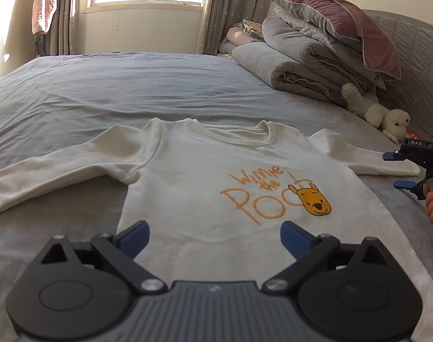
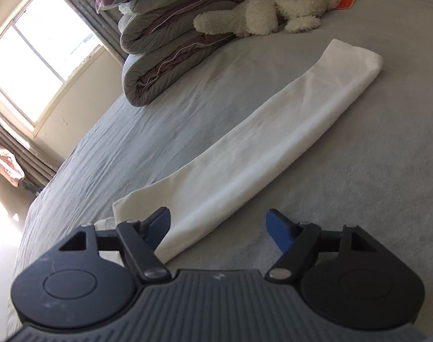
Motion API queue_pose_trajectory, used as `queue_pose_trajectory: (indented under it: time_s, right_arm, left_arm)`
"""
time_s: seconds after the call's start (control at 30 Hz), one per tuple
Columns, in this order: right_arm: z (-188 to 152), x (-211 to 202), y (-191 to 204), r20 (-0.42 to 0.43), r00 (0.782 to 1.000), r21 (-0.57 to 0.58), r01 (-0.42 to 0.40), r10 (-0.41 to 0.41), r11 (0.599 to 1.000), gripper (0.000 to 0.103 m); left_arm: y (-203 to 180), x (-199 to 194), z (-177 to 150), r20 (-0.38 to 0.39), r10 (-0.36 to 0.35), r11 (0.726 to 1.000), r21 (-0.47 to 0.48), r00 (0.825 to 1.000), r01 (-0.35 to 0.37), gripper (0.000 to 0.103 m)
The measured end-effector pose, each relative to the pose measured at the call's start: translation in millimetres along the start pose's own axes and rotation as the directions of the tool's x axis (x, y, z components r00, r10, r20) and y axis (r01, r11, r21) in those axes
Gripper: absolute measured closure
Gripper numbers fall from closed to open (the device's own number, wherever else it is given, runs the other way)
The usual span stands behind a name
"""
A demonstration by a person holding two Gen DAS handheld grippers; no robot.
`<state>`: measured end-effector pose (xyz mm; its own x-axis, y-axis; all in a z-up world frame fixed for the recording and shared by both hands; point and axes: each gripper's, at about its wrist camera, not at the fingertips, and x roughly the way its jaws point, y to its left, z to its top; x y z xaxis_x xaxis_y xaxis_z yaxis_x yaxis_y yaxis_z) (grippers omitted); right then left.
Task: Fold clothes
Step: 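Grasp the other sleeve cuff with the right gripper and lift it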
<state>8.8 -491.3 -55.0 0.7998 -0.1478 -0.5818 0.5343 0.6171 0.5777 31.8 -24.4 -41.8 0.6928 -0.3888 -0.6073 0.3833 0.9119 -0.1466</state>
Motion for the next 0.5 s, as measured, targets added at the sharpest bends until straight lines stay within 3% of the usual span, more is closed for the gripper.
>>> queue_pose_trajectory:
  time_s: [0.13,0.43,0.47,0.5]
  right_arm:
    - [13,7,-17,0.062,0.998,0.118,0.006,-0.013,0.993,0.032]
    - [25,20,-35,0.182,0.981,0.255,0.02,-0.068,0.967,0.046]
    - [26,21,-36,0.184,0.98,0.264,0.029,-0.08,0.964,0.053]
    - [28,22,-36,0.178,0.98,0.271,0.035,-0.086,0.962,0.068]
  left_arm:
    - [3,5,-3,-0.017,0.0,1.0,-0.005,1.0,0.0,0.004]
    - [1,9,-7,-0.05,0.017,0.999,0.03,0.999,-0.016,0.004]
    - [1,9,-8,-0.051,0.018,0.999,0.031,0.999,-0.016,0.004]
    - [2,9,-7,-0.05,0.017,0.999,0.031,0.999,-0.016,0.004]
